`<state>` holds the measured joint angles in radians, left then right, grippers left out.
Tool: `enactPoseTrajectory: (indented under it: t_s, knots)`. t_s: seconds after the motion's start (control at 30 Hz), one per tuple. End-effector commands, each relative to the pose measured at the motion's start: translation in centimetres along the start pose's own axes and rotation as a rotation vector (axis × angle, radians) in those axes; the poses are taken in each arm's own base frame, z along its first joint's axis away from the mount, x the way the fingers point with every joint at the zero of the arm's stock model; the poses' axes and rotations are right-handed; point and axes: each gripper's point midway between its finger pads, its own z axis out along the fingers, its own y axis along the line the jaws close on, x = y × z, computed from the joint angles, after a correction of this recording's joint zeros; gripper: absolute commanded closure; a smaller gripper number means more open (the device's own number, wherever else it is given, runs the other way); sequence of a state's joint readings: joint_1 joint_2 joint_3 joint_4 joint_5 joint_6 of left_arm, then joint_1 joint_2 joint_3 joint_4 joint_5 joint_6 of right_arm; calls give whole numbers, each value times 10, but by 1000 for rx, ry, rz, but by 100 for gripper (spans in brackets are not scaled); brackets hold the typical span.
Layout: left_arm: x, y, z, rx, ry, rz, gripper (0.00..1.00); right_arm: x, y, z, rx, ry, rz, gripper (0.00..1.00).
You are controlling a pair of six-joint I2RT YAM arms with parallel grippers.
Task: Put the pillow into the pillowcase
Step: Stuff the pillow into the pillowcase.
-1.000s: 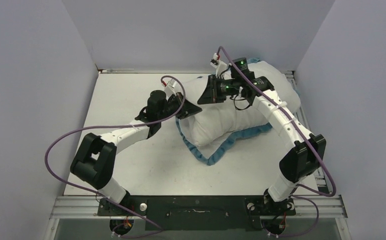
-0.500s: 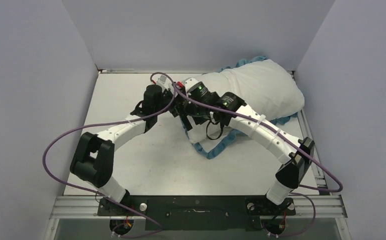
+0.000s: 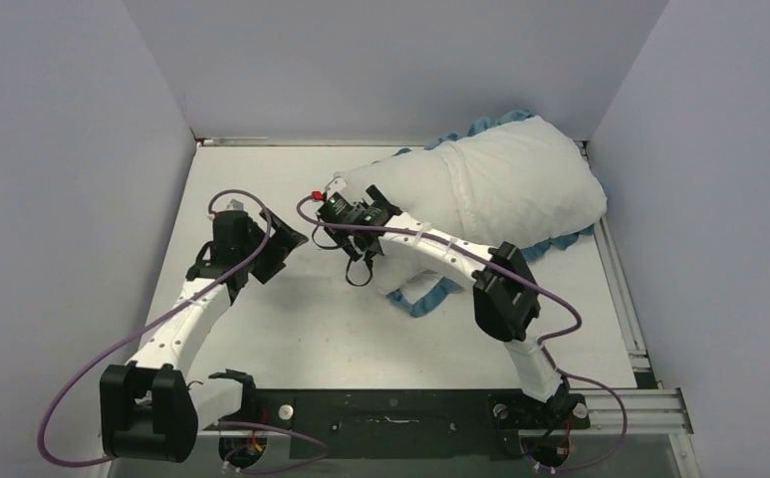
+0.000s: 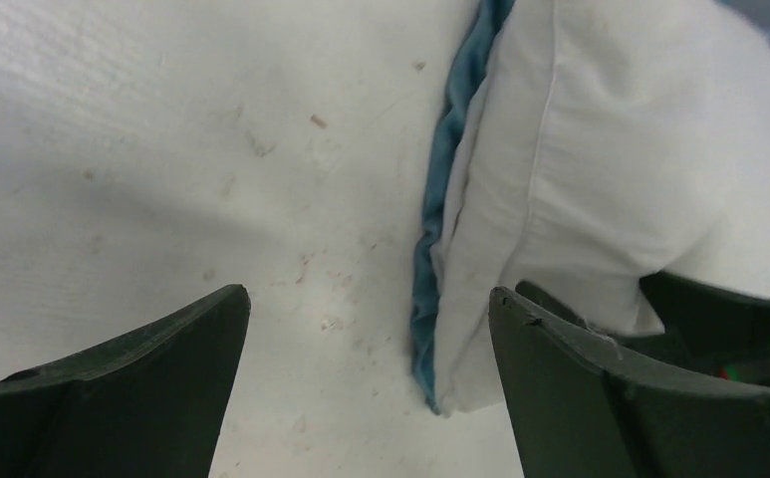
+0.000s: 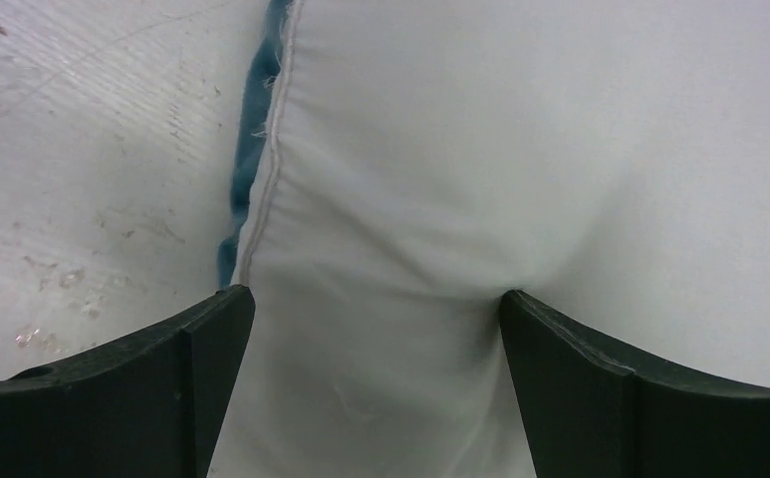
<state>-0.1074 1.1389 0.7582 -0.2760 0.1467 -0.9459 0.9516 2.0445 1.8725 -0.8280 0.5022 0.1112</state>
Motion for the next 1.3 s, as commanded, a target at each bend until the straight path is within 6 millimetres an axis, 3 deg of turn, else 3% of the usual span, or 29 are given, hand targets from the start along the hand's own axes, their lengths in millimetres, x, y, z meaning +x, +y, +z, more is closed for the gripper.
enactPoseTrajectory:
  t_s: [0.0, 0.03, 0.07, 0.13, 0.17, 0.27, 0.43, 0.6, 0.63, 0.77, 0.8, 0.93, 1.1, 1.2, 1.27]
  knots:
    - [34, 21, 1, -7, 142, 85, 13, 0, -3, 40, 100, 27, -17, 9]
    - [40, 21, 4, 6, 165, 99, 14, 7, -4, 51, 97, 59, -20, 4]
    - [45, 21, 7, 11, 185, 110, 14, 14, -6, 59, 79, 89, -18, 12]
    - [54, 16, 14, 38, 218, 137, 15, 21, -15, 67, 8, 134, 28, 56]
    - [57, 14, 18, 41, 232, 144, 15, 18, -23, 65, -23, 131, 71, 70]
    - [70, -1, 38, 74, 274, 160, 17, -7, -38, 50, -196, 77, 234, 94]
    - [94, -66, 73, 217, 331, 151, 18, -57, -45, -6, -612, -78, 479, 95]
    - [90, -132, 97, 348, 303, 69, 18, -59, -68, -38, -809, -134, 693, 95]
    - [88, -137, 101, 352, 291, 47, 20, -56, -73, -39, -822, -133, 721, 95]
    - [82, -148, 121, 350, 279, -4, 37, -58, -97, -50, -901, -186, 864, 95]
    - [84, -154, 126, 367, 294, -12, 44, -59, -105, -51, -919, -196, 915, 95]
    - [99, -163, 147, 356, 355, -31, 53, -61, -121, -50, -952, -221, 992, 95]
    - [104, -148, 163, 252, 330, -117, 52, -71, -140, -54, -966, -264, 1065, 95]
    - [101, -137, 162, 244, 286, -169, 37, -69, -146, -49, -956, -255, 1094, 95]
    - [103, -138, 161, 264, 289, -162, 36, -65, -148, -46, -948, -244, 1105, 95]
